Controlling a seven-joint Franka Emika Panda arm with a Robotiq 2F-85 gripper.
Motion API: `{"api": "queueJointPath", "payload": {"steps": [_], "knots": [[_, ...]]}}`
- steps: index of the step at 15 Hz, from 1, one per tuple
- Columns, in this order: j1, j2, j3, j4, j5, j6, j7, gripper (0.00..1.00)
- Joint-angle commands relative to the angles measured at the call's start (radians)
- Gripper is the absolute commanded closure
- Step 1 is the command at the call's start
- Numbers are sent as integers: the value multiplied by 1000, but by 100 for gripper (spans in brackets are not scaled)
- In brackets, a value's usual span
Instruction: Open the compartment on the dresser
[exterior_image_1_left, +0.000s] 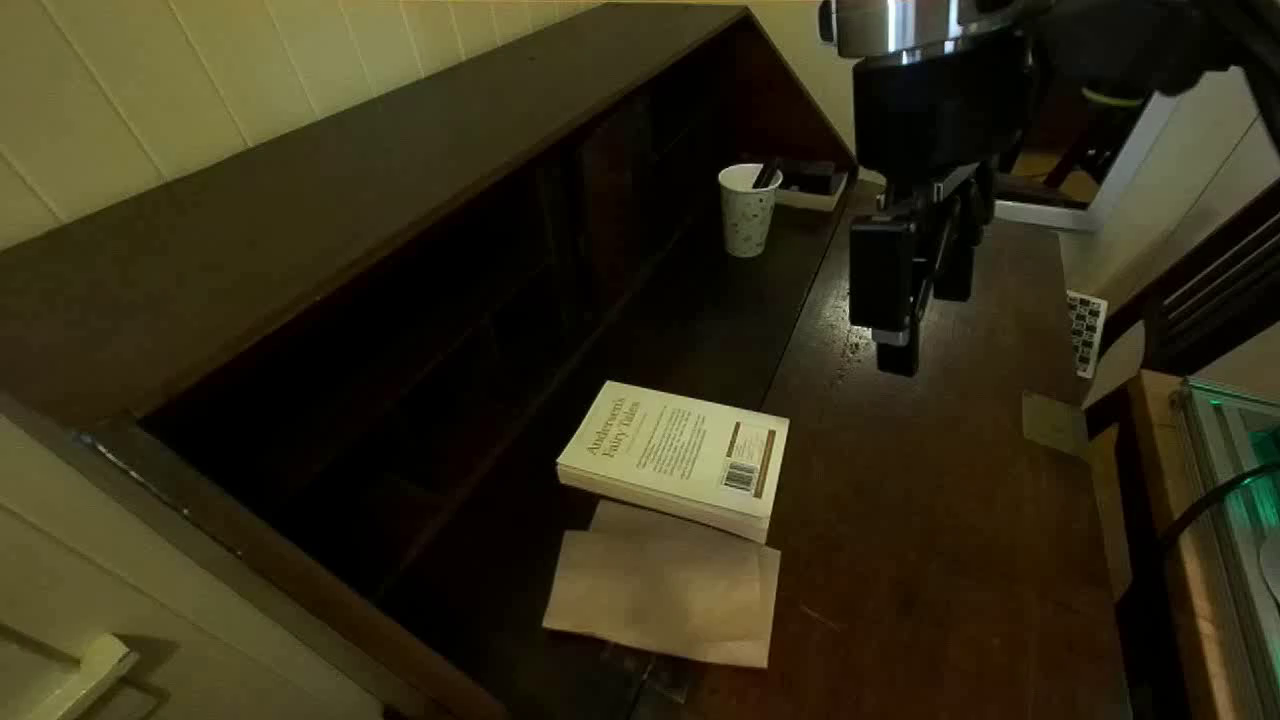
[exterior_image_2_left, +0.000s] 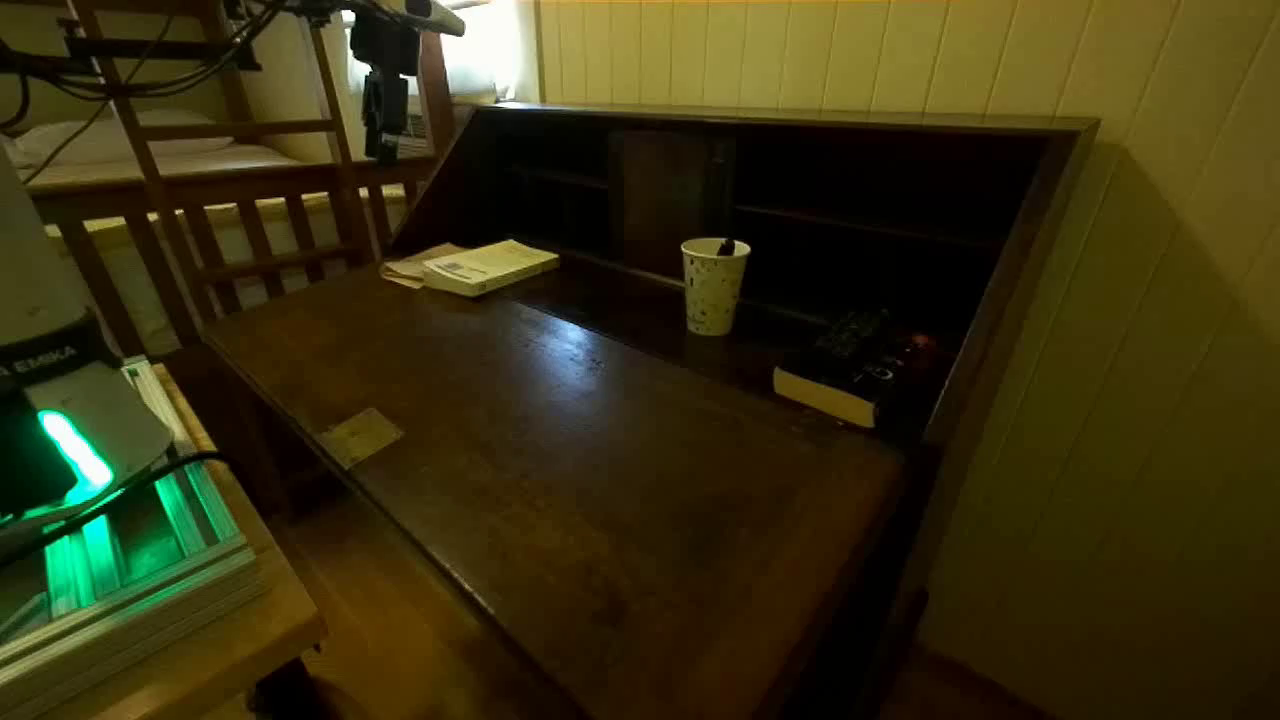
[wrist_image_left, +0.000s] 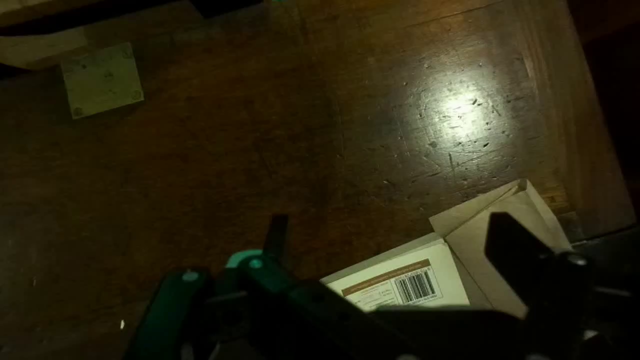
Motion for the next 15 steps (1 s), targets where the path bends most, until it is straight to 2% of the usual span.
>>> {"api": "queueJointPath", "payload": {"steps": [1,7,9,12,15], "knots": [[9,0,-9,1,-2,-1,1,0],[9,0,-9,1,-2,-1,1,0],[-23,20,-15,2,-55,90,70,0],[-53,43,-46,3,-97,219,65,0],[-61,72,-76,-4,-69,376,32,0]]}}
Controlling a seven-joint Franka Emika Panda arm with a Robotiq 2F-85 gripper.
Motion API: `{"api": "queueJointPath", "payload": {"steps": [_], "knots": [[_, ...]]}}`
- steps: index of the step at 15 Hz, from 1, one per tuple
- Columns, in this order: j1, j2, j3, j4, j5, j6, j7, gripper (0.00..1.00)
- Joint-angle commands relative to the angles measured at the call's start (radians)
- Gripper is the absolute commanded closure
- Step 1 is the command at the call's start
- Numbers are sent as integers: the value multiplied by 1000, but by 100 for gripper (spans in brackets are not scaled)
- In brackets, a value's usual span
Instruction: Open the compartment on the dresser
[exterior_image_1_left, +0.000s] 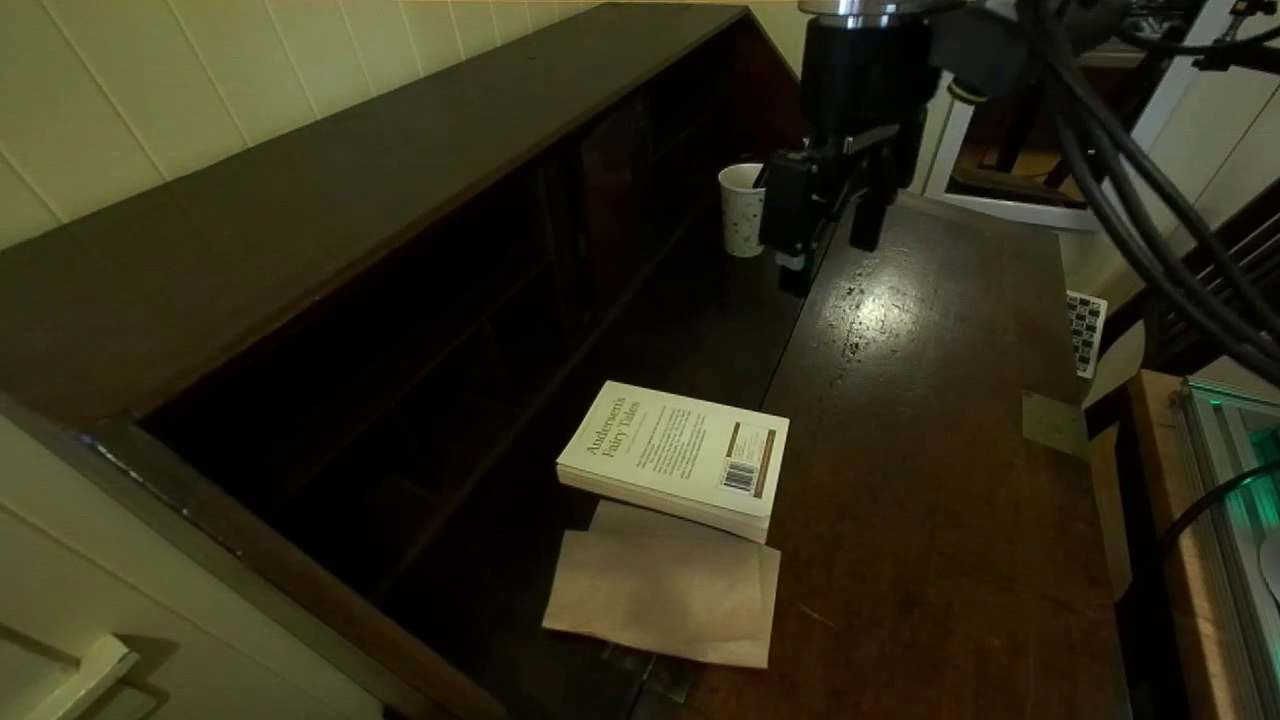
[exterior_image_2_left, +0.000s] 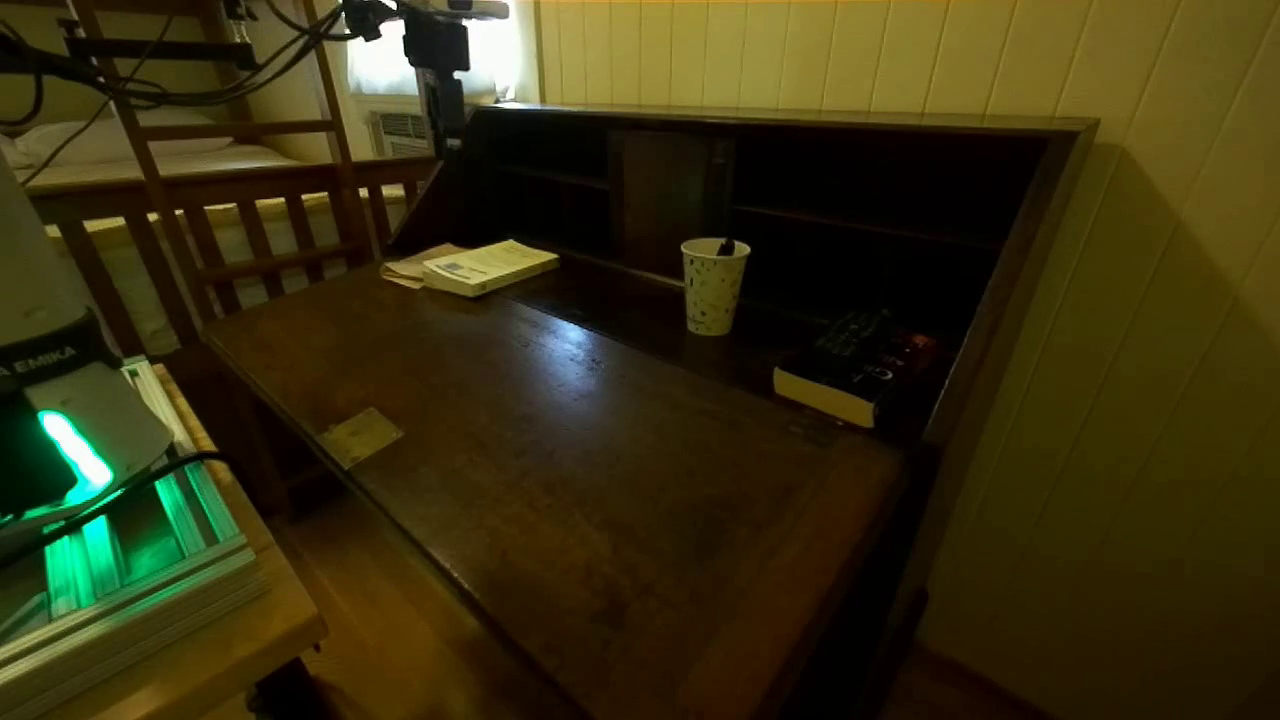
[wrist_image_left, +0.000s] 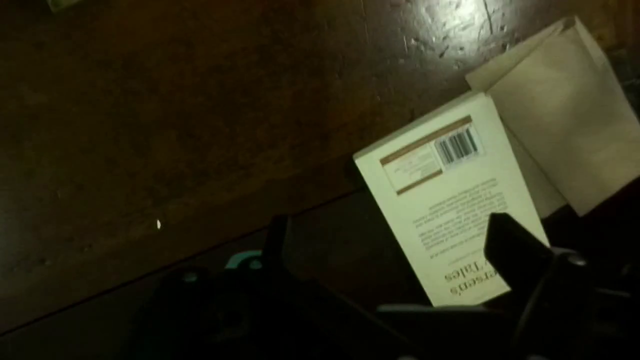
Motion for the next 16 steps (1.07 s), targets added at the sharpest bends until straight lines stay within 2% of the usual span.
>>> {"api": "queueJointPath", "payload": {"steps": [1,5,8,12,16], "knots": [[-5,49,-25,-2,3,174,-3,0],[-10,93,-30,4,-37,343,42,0],[-22,137,-30,11,-120,463,90,0],[-53,196,-44,39,-377,579,279,0],[-75,238,-59,79,-611,635,513,0]]}}
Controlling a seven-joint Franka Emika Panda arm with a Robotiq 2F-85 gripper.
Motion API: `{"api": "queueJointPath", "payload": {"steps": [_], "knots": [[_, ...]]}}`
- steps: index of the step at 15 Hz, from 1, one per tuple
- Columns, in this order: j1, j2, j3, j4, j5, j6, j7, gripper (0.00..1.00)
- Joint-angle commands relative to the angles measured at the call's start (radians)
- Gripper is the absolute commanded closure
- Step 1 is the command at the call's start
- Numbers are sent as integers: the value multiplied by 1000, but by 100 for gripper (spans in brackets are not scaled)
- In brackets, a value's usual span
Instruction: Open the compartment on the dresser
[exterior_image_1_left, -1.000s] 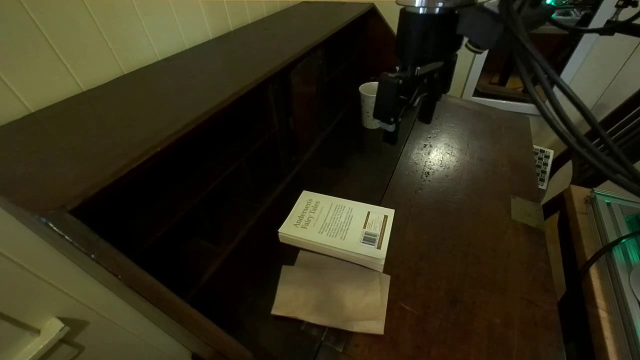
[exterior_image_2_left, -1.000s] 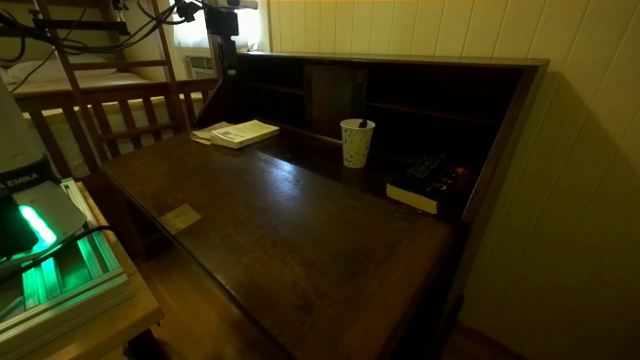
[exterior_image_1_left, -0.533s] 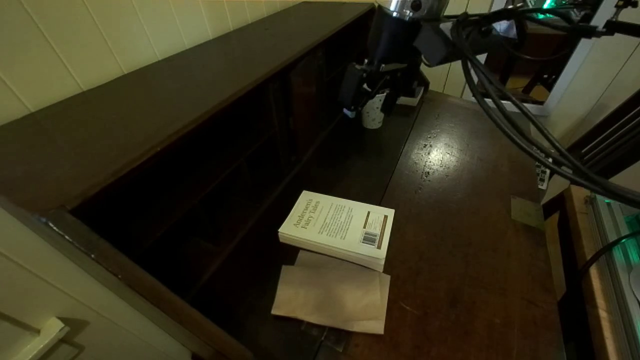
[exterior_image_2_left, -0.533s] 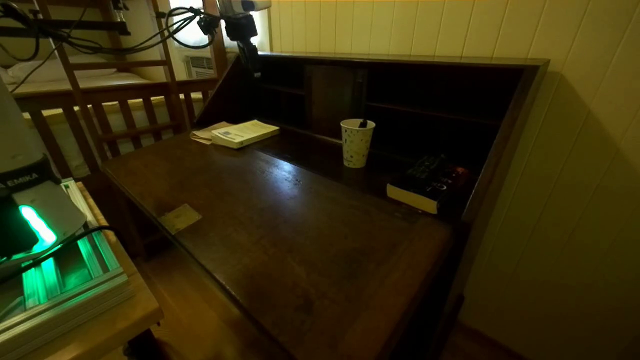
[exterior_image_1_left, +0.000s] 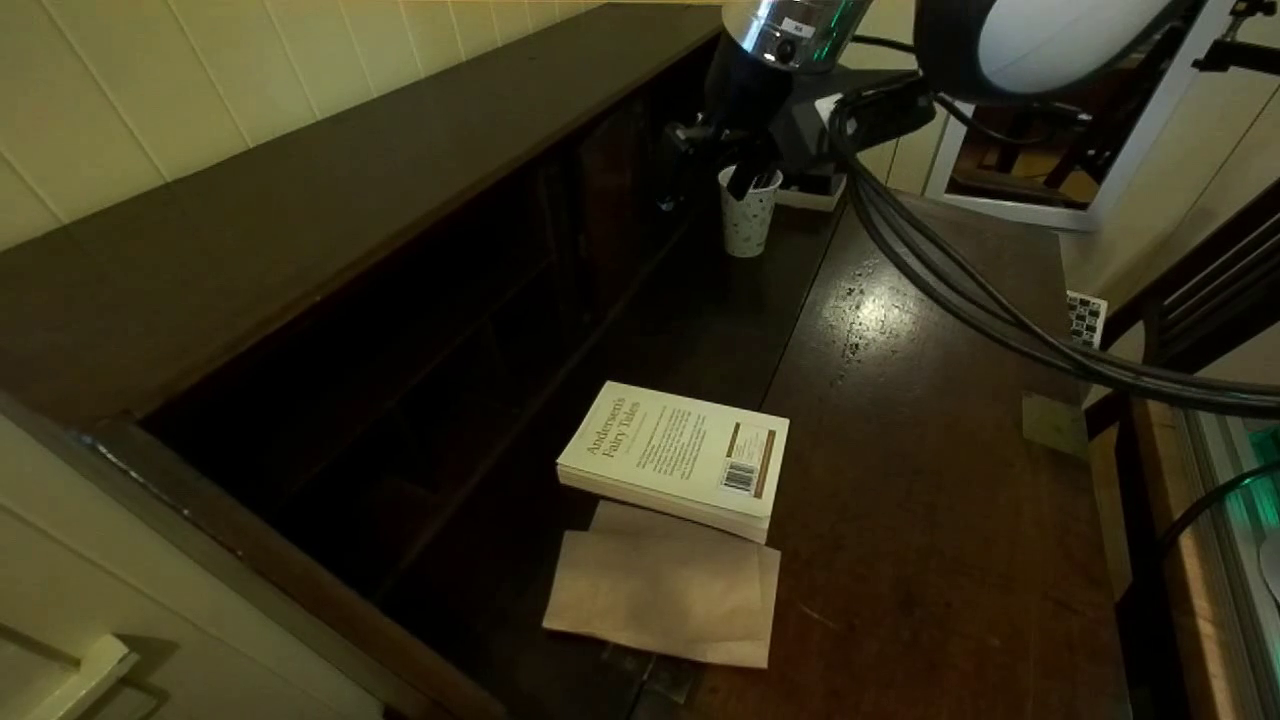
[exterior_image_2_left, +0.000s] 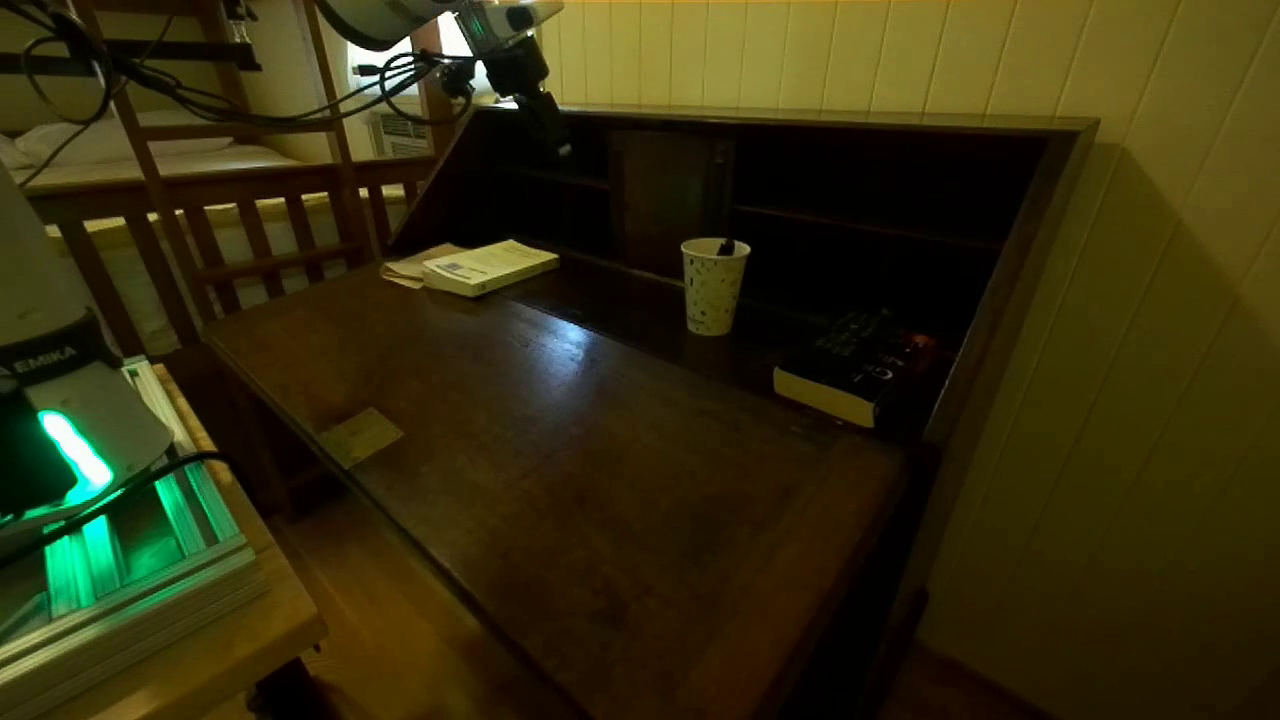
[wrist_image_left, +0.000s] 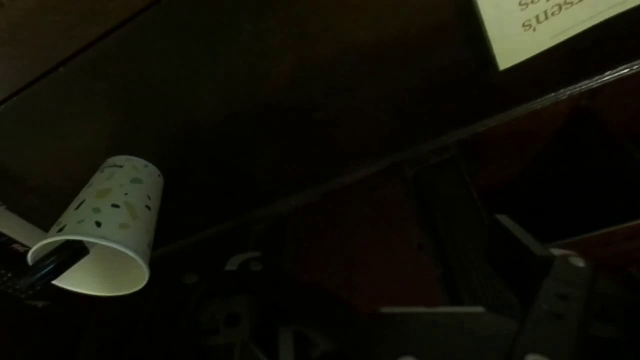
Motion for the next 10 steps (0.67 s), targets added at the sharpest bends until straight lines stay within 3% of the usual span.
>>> {"api": "queueJointPath", "payload": {"steps": [1,2,3,10], "knots": [[-13,55,-13,59,-191,43,211,0],[-9,64,-14,70,-212,34,246,0],[-9,28,-9,31,-142,21,158,0],[-8,34,-9,35,-150,21,168,0]]}}
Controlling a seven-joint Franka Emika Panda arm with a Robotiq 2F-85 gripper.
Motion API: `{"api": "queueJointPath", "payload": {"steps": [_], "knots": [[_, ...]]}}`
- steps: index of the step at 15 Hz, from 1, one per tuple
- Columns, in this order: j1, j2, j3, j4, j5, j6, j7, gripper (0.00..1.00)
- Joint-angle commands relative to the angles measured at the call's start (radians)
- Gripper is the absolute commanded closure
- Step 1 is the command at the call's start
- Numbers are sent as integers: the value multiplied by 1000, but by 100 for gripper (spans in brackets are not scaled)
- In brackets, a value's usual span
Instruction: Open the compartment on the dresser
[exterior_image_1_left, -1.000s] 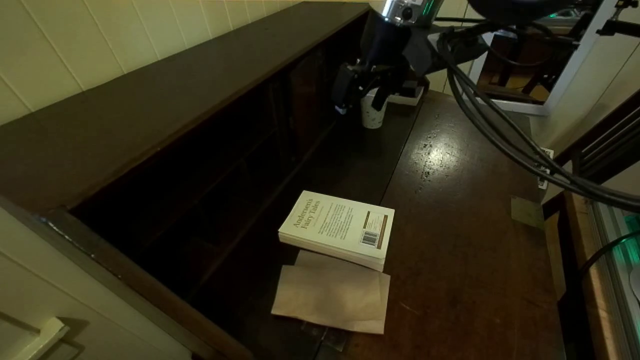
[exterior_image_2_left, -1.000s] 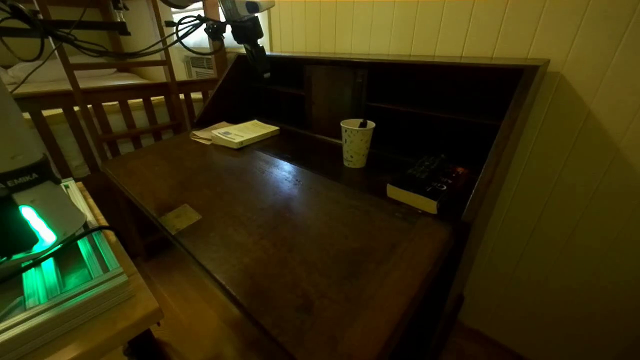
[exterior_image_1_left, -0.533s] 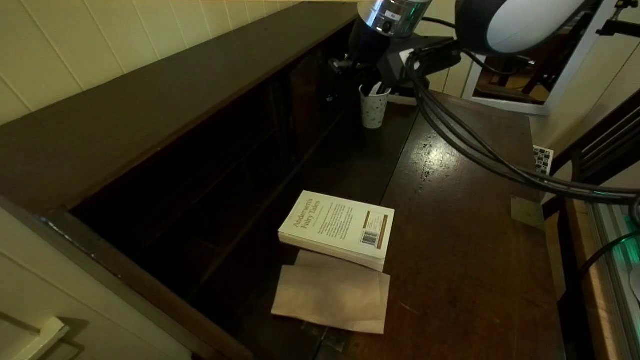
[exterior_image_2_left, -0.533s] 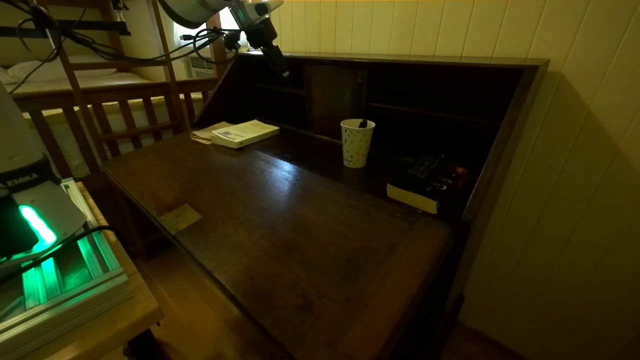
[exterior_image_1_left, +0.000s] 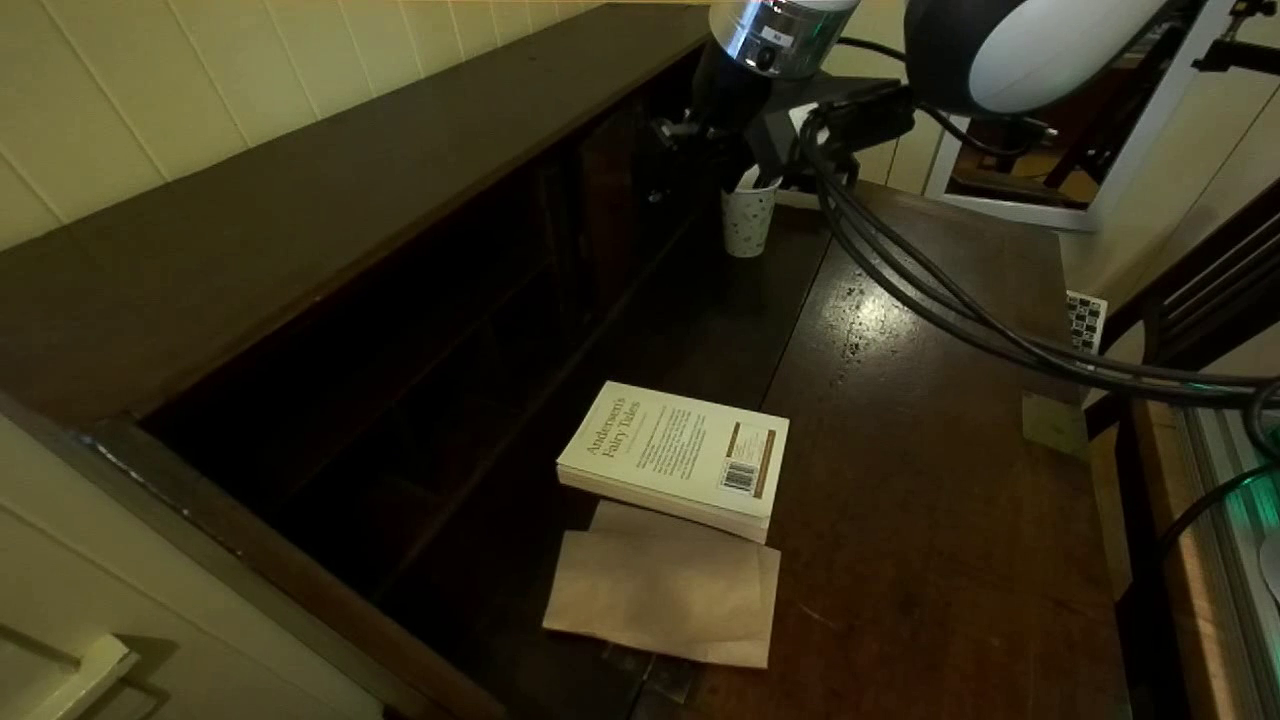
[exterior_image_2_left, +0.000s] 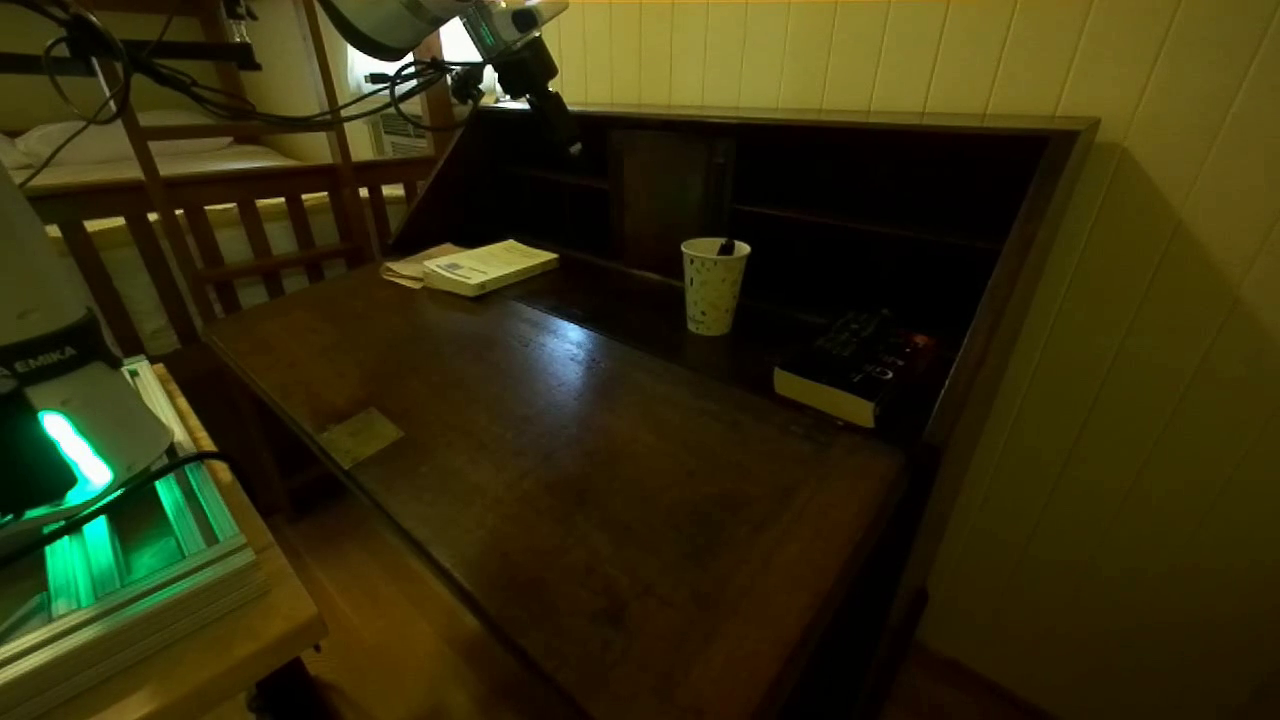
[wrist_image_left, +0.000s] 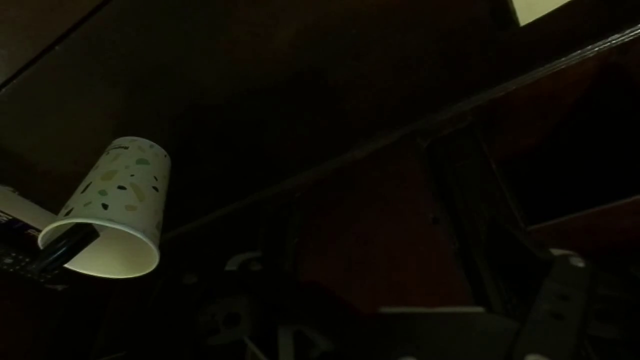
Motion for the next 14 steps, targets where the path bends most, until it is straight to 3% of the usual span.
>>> {"api": "queueJointPath", "payload": {"steps": [1,2,6,14], "knots": [[1,3,-3,5,-43,9,42,0],[0,13,-3,4,-35,40,42,0],[-2,36,-20,36,-186,110,180,0],[16,94,-47,140,-626,88,566,0]]}}
